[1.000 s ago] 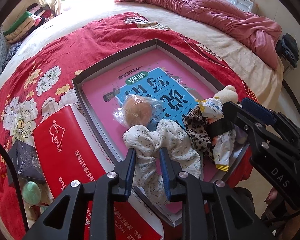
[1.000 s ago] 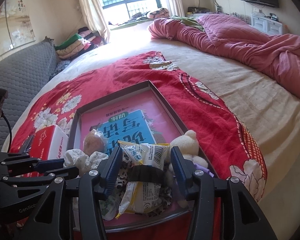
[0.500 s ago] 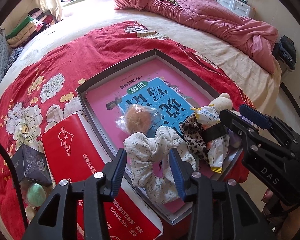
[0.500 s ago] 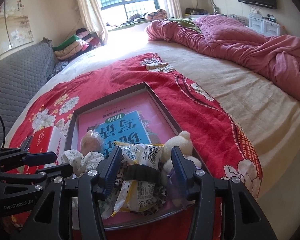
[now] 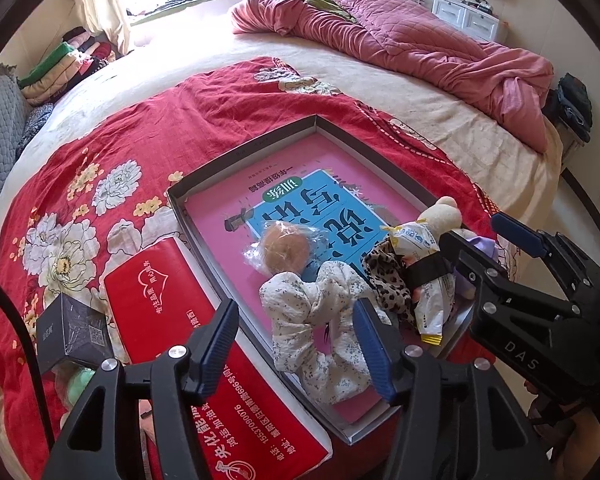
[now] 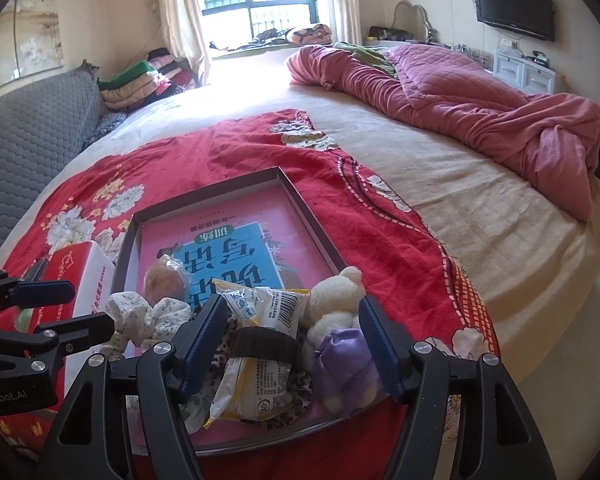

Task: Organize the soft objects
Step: 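Open the left gripper releasing the doll while the right gripper releases the packet in the tray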

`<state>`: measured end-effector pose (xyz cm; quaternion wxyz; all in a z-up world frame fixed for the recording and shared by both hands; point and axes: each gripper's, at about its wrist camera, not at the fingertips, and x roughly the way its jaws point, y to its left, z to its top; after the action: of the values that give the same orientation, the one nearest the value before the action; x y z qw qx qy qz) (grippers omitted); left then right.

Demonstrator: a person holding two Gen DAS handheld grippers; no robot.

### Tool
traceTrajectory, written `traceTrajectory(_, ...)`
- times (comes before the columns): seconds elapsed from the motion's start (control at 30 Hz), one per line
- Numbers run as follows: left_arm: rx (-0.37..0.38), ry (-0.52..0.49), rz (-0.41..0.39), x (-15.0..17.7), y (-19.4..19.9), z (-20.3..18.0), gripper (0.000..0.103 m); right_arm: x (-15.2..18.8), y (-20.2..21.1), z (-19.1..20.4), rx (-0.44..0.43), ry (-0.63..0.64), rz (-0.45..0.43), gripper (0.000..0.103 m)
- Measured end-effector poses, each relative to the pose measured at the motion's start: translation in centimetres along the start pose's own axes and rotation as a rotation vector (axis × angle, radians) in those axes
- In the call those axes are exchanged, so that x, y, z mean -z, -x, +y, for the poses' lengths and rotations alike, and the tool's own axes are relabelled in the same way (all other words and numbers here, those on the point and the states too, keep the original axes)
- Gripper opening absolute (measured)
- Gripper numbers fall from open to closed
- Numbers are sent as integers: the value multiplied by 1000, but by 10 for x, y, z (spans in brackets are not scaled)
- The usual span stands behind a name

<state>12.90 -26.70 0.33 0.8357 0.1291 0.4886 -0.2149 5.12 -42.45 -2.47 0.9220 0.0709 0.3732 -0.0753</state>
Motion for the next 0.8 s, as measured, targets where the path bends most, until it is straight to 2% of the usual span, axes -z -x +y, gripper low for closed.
traceTrajectory(0.13, -1, 9, -13, 2, 6, 3, 69, -1, 4, -5, 13, -21, -12, 74)
traceTrajectory(0.4, -8, 23, -41, 6, 21, 10, 70, -5, 19, -2, 41, -9, -44, 75)
traceTrajectory(0.67, -12, 47, -81, 10, 41, 19, 72, -11, 42, 4, 68, 5, -116, 77)
traceTrajectory(0.8, -16, 59, -102, 13, 52, 25, 78, -14, 54, 10, 65, 15, -142, 78)
